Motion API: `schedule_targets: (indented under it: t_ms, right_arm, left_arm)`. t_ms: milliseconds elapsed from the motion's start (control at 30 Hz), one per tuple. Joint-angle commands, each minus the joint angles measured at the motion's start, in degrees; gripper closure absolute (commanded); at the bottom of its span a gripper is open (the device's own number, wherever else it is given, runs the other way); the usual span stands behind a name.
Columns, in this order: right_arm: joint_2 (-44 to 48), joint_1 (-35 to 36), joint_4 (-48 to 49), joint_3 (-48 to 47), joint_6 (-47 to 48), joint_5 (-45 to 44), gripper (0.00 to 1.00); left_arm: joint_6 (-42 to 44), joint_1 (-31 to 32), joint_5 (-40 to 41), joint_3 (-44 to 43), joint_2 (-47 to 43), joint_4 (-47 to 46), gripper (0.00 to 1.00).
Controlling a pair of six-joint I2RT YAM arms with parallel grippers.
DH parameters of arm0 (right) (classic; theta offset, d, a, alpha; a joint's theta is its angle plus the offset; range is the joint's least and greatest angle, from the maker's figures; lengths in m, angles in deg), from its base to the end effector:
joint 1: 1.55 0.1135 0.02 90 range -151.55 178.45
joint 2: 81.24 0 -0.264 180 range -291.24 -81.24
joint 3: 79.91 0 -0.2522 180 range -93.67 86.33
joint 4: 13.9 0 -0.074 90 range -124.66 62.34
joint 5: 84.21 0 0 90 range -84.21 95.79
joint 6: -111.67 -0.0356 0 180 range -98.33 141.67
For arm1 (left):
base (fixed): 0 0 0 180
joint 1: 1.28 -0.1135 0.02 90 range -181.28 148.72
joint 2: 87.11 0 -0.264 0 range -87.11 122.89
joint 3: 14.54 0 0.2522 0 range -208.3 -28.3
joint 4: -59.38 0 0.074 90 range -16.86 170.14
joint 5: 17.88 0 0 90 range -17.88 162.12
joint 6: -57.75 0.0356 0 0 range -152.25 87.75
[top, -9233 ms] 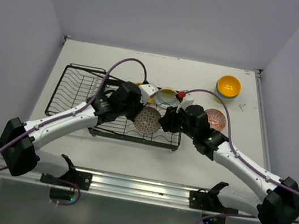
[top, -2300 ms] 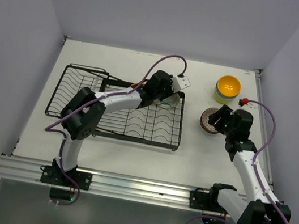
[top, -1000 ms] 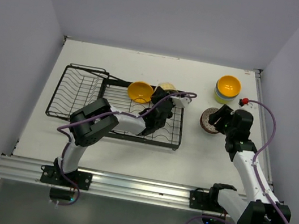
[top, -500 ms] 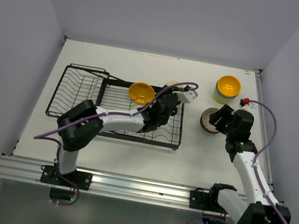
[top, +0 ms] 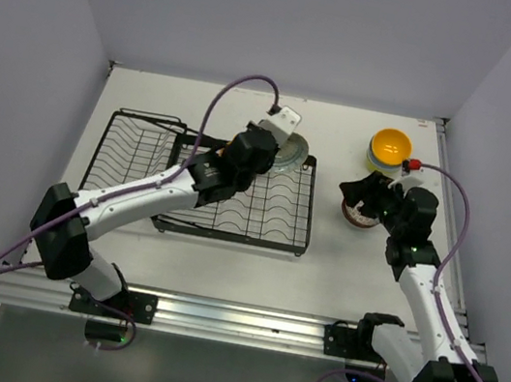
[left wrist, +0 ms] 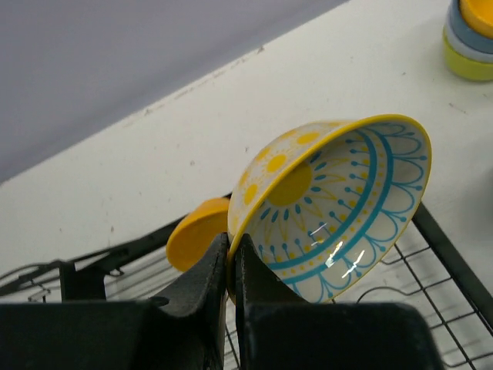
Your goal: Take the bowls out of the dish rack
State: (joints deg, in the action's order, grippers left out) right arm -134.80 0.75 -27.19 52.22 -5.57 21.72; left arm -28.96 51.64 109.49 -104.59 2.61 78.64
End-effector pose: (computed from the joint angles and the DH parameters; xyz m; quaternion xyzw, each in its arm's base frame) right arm 0.2159 0.0185 0.2657 0.0955 0.8045 0.2557 0.5275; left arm 0.2389 -0.2803 0.3458 0.1989 0.7677 0.0056 0.6091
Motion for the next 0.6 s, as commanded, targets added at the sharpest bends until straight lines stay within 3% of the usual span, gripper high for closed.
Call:
schedule_targets:
  t_ms: [0,33,133,567]
  right_arm:
    - [-0.49,3.21,10.95,0.01,-4.13,12.72,0.34]
    - [-0.23,4.62,11.04,-0.34,-4.13,11.77,0.33]
    - [0.39,10.95,8.59,-2.89,-1.94,7.81,0.32]
    - [-4.97,25.81,7.43,-9.22,0.00,-0.18,0.32]
  left_arm:
    - [-14.87,-6.59,-9.39,2.80,-8.49,8.83,1.00]
    - [-15.06,-8.87,-13.77,5.43,-11.11,7.52,1.00]
    - [-14.54,-9.42,-16.69,8.52,-14.20,4.97,1.00]
    - [-17.88,-9.42,-24.70,13.71,-15.27,4.26,1.00]
